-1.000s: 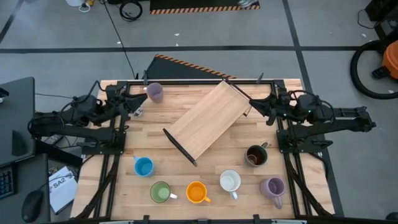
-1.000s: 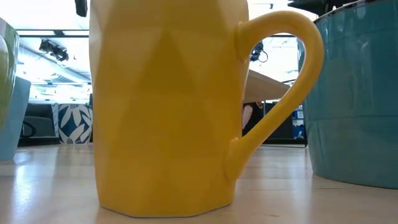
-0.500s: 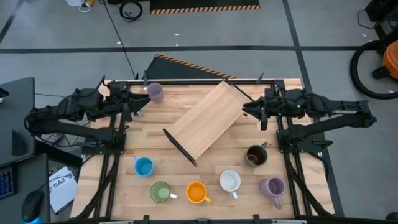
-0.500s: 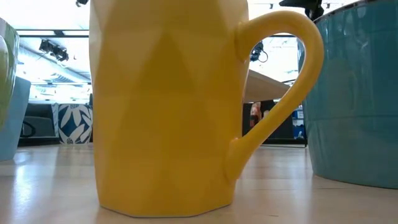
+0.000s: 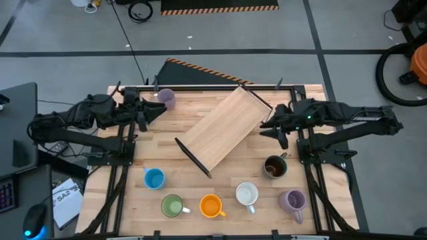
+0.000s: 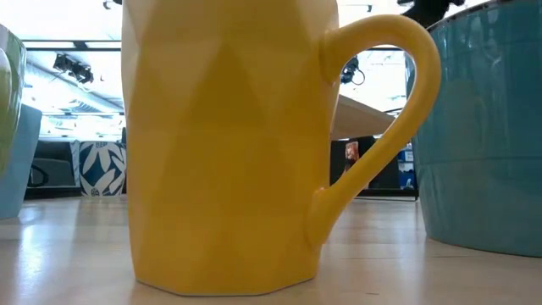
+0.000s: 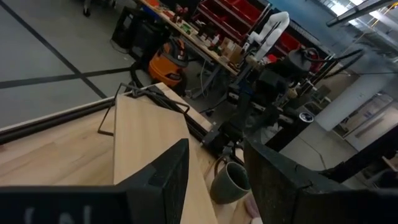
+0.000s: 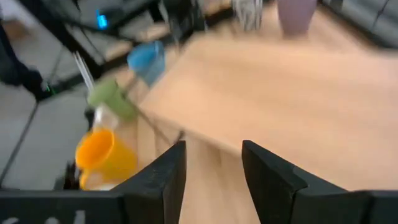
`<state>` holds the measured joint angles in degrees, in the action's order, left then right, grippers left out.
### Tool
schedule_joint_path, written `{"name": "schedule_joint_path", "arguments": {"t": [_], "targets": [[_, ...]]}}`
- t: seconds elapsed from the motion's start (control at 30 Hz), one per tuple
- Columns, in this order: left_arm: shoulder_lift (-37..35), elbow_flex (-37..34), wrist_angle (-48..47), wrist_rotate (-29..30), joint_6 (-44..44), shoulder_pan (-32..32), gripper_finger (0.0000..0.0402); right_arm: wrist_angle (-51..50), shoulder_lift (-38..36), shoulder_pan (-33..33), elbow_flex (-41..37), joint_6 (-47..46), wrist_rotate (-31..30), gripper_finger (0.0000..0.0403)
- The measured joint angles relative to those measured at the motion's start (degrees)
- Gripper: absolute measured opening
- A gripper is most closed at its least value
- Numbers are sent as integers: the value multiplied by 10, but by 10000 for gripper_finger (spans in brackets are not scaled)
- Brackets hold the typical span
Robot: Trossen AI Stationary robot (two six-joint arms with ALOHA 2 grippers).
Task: Place coffee mugs
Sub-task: Put the blue patterned mug on the shelf
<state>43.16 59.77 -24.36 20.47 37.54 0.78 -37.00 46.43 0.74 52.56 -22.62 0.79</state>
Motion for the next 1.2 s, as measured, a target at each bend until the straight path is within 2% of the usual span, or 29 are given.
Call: {"name": "schedule_joint_path", "arguments": {"t": [0.17, 0.4, 0.6, 0.87, 0.97, 1.2], "targets": [[6, 0, 0, 0, 2, -4, 160, -58, 13, 17, 0, -18, 20, 165], [11, 0, -6, 0, 2, -10, 160, -73, 35, 55, 5, -36, 24, 165], [11, 0, -4, 0, -10, -10, 160, -124, 72, 70, 88, -18, 6, 165], [11, 0, -8, 0, -38, -9, 160, -270, 138, 102, 185, 7, 8, 164], [11, 0, -9, 0, -38, -9, 160, -317, 161, 124, 202, 5, 5, 162], [11, 0, -14, 0, -38, -9, 160, -357, 210, 168, 203, -26, -21, 158]]}}
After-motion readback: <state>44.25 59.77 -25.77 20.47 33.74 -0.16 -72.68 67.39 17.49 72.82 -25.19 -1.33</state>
